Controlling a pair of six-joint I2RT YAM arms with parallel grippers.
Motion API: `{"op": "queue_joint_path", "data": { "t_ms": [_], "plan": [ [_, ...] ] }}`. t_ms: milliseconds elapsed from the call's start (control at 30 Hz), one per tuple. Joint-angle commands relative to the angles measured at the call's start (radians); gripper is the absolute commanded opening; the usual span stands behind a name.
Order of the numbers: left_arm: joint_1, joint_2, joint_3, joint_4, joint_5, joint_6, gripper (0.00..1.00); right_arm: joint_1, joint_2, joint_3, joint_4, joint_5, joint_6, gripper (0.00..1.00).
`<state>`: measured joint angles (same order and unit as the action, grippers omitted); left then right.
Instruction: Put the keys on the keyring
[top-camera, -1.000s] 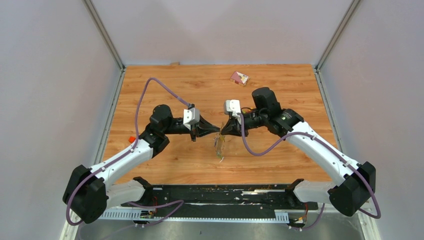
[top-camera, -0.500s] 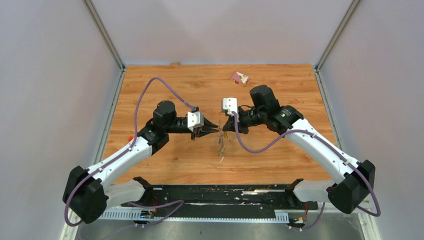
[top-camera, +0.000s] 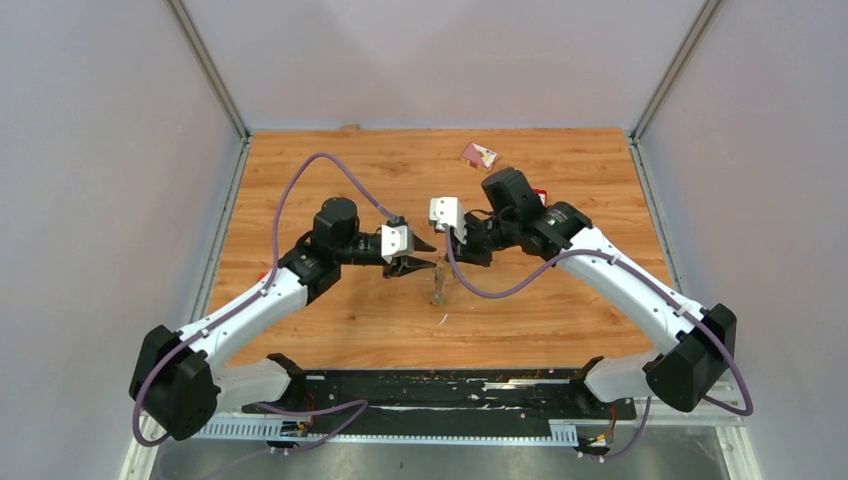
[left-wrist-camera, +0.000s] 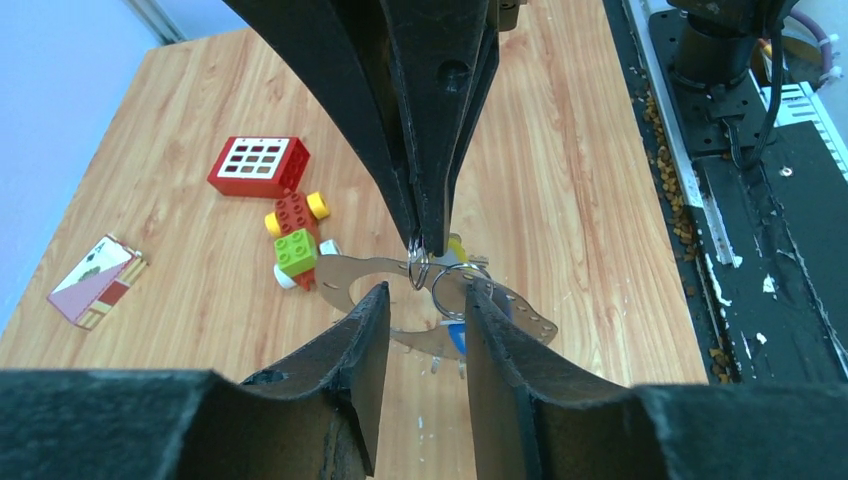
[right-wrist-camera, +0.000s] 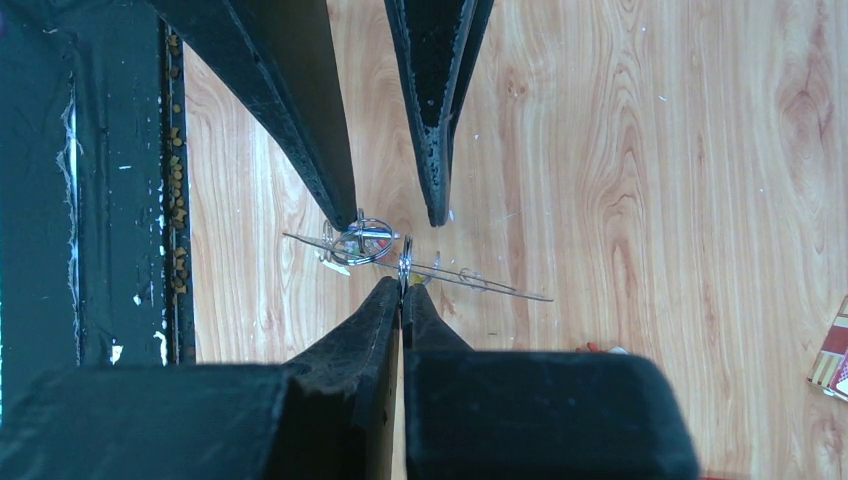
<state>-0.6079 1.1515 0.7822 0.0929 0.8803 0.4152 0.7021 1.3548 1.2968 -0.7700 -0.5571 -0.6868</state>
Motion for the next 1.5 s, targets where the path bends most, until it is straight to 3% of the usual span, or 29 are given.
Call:
{"op": "queue_joint_path", "data": {
  "t_ms": [0,300,967,1133,1233,1367,1467],
  "plan": [
    [-0.006,0.016,0.037,0.053,0.006,-0.004,0.39,0.012,0.003,0.056,0.006,0.004,-0.007,0.00],
    [-0.009,0.043,0.029,0.132,0.028,-0.067,0.23,0.014,0.008,0.047,0.023,-0.009,0.001,0.00],
    [-0.014,0.069,0.009,0.168,0.043,-0.091,0.20,0.016,-0.006,0.024,0.050,-0.018,0.004,0.00],
    [-0.015,0.074,0.013,0.171,0.046,-0.100,0.11,0.016,-0.004,0.020,0.054,-0.020,0.004,0.00],
    [-0.015,0.076,0.015,0.172,0.046,-0.104,0.01,0.015,-0.003,0.013,0.059,-0.022,0.004,0.00],
    [-0.015,0.064,0.006,0.190,0.042,-0.129,0.00,0.014,-0.007,0.001,0.068,-0.016,0.005,0.00],
    [-0.014,0.034,-0.026,0.251,0.032,-0.164,0.00,0.013,-0.021,-0.018,0.078,-0.003,0.009,0.10]
  ]
}}
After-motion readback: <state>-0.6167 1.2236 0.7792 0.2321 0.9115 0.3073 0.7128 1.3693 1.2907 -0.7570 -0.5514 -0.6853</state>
